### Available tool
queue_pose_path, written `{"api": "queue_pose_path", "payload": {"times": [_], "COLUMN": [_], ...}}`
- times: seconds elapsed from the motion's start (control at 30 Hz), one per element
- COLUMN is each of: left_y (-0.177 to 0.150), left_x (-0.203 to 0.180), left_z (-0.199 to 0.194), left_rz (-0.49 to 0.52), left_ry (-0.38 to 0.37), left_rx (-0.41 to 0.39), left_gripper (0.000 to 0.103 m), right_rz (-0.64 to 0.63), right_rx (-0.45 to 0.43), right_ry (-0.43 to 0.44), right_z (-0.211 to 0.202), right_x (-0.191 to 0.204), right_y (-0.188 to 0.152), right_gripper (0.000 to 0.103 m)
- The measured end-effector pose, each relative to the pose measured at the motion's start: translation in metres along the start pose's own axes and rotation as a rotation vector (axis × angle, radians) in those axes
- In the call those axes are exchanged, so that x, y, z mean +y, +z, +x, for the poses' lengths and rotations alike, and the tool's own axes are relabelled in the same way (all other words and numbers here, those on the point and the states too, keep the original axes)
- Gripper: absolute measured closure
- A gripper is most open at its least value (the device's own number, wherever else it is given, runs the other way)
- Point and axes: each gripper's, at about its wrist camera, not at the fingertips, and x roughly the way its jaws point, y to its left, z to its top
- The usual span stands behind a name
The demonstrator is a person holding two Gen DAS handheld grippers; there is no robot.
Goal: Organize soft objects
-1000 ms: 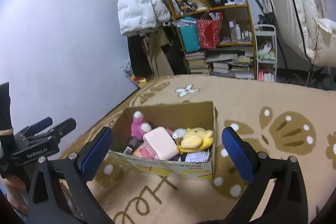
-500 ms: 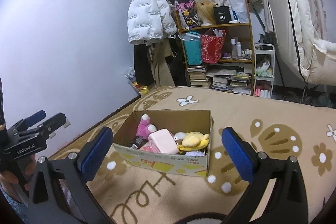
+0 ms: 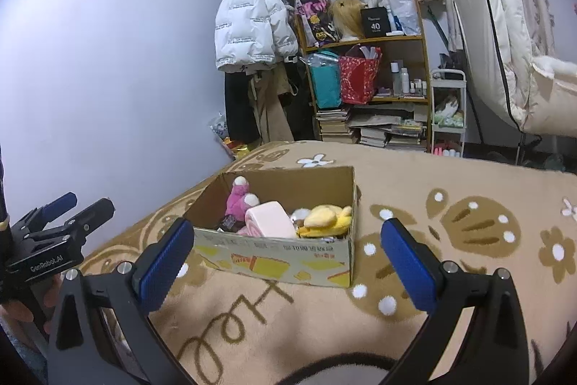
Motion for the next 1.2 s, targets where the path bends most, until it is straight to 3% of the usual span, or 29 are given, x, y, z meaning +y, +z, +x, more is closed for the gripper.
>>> {"api": "queue_pose_path", "payload": {"times": [1.2], "left_y": [-0.011], "left_x": [-0.017], "left_z": [0.012], "left_rz": [0.048], "left_ry": [-0.008], "left_rx": [0.04], "left_gripper": [0.0], "right_rz": [0.001], "right_rx": [0.02], "right_ry": [-0.019], "right_z": [0.009], "right_x": [-0.005], "right_y": [-0.01], "right_gripper": [0.0]}}
